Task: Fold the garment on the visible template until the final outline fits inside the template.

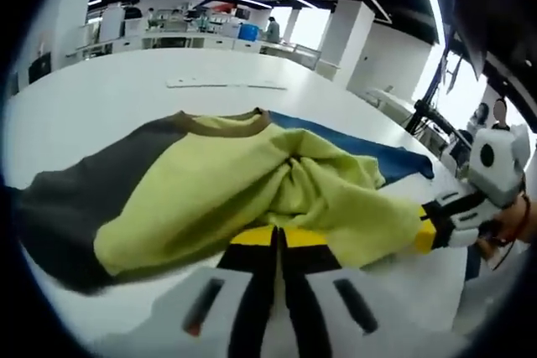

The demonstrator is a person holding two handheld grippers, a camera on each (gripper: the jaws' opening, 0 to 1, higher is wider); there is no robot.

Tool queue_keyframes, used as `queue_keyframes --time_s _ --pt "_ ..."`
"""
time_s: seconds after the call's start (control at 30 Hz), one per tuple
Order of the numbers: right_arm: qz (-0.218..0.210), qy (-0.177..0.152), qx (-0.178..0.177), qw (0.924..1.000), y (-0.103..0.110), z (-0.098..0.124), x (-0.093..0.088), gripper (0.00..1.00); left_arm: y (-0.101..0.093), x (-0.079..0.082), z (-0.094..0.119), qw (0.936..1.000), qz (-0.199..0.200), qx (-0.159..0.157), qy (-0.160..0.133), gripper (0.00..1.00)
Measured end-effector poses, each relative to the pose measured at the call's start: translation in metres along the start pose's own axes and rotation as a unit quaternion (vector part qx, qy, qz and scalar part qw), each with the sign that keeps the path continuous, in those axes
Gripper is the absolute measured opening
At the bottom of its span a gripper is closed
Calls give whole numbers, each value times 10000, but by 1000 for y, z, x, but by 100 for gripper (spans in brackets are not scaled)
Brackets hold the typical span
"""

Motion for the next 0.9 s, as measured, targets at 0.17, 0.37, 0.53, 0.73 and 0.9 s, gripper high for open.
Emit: queue_keyframes --time_s 0.17,0.37,0.53,0.73,0.9 --pt "-63 -136 -72 9999 -7 6 8 0 -2 10 11 9999 -9 -71 -77 0" --pt "-134 -259 -48 9996 -8 23 26 0 -10 24 29 9997 116 -148 -179 0" --pt "239 -194 91 9995 -1 40 39 0 -18 29 46 9994 214 -262 -119 0" --pt "469 -67 257 9985 11 54 46 0 -27 30 69 9992 105 -398 -10 0" --pt "532 -41 310 9981 19 64 54 0 -32 35 86 9990 134 -426 -22 0"
Point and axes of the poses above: the point that each gripper's makers call its tool centre point, and the gripper's own axes: z roughly backward along the fingers, y roughly to its left, x roughly out of its top, the point moved 1 cm from there along z, roughly backward along the fingers, and after that the axes turned 15 degrees about -y, right-handed, at the moved point
